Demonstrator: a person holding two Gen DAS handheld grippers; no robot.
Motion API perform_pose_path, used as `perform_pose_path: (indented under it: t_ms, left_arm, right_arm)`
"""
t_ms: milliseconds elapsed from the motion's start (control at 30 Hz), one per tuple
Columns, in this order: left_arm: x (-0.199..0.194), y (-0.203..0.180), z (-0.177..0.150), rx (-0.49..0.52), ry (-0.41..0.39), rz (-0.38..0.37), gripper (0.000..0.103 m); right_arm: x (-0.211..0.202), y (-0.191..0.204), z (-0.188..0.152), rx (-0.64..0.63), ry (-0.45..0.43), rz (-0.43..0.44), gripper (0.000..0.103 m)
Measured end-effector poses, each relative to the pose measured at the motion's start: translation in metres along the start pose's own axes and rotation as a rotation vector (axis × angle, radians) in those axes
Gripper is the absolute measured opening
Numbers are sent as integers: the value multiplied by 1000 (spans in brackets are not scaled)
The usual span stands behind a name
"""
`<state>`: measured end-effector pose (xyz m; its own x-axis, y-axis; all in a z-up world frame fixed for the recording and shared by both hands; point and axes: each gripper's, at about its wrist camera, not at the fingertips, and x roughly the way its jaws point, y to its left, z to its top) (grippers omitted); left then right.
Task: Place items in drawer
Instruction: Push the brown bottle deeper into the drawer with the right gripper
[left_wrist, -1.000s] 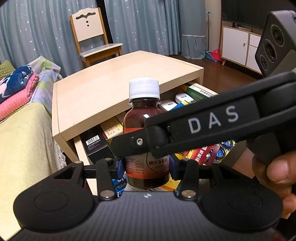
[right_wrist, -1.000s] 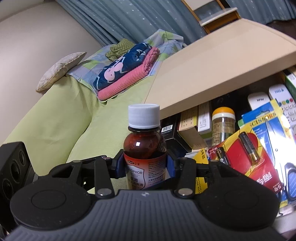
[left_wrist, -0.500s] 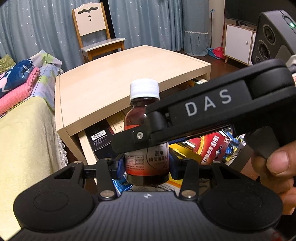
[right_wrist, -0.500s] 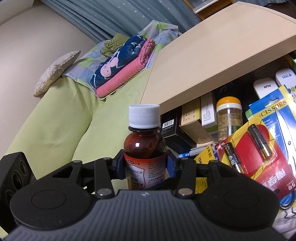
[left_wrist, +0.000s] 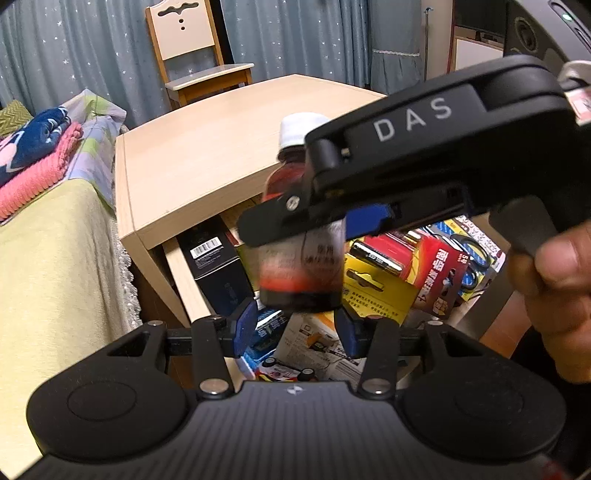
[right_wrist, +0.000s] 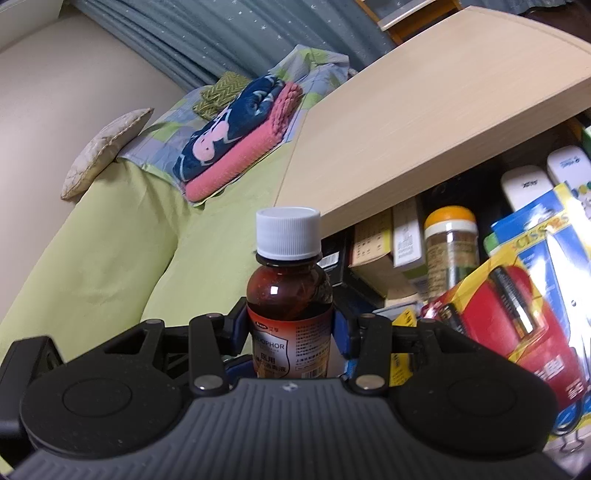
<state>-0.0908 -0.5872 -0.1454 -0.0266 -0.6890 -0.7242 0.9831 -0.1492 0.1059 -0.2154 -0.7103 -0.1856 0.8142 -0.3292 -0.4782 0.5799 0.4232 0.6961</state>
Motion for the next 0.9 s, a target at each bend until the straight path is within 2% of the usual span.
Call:
perform_pose_path:
  t_ms: [200, 433, 600, 900]
  left_arm:
    - [-4, 7, -3, -1, 1, 51, 52]
    - [-15, 22, -4, -20, -17, 114, 52]
    - [-20, 29, -5, -18, -9, 125, 52]
    - [-25, 37, -7, -13, -1, 159, 52]
  right_arm:
    - [2, -8, 9, -2, 0, -36, 41]
    - [20, -5, 9, -32, 97, -79, 41]
    - [30, -3, 6, -48, 151, -123, 41]
    - [43, 1, -4, -54, 236, -146, 41]
